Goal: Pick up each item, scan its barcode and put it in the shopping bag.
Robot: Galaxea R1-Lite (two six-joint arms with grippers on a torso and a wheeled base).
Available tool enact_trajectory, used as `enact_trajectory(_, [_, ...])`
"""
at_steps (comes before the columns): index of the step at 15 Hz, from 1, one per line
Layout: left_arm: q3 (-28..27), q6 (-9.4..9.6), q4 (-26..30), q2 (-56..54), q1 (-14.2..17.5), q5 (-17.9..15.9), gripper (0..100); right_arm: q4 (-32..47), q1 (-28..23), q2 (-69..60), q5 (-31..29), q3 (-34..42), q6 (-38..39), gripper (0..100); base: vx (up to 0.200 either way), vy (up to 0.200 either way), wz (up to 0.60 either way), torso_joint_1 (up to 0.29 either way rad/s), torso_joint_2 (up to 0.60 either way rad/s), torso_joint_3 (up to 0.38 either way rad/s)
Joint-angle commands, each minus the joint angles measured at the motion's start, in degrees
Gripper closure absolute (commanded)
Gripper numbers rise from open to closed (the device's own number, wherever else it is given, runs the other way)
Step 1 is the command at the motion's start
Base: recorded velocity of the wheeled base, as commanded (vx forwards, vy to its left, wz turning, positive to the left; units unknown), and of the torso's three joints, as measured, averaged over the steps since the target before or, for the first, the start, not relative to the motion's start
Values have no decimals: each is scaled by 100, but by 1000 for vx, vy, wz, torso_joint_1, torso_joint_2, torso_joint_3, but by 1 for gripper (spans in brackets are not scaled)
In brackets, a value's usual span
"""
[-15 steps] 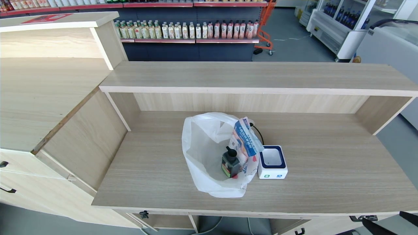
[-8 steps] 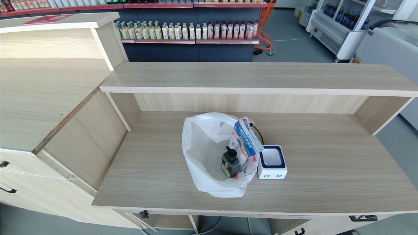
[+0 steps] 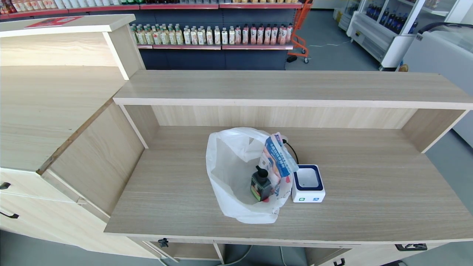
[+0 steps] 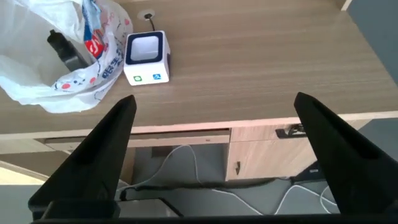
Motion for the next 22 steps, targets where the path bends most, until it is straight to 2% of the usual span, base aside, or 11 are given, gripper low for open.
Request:
enact_trajectory(1, [0,-6,0,-2,1,4,0,29,0,13,-22,2,48,100,0,0,0,0,0,0])
enact_trajectory(8, [0,12,0,-2,-8,4,0,29,9,13,-22,2,4,100,0,0,0,0,0,0])
enact_trajectory(20, [0,30,0,-2,1,4,0,29,9,13,-22,2,-14,100,0,-200,0,4,2,3])
enact_trajectory(22, [0,12,0,-2,-8,4,0,29,0,13,-22,2,-5,100,0,0,0,0,0,0])
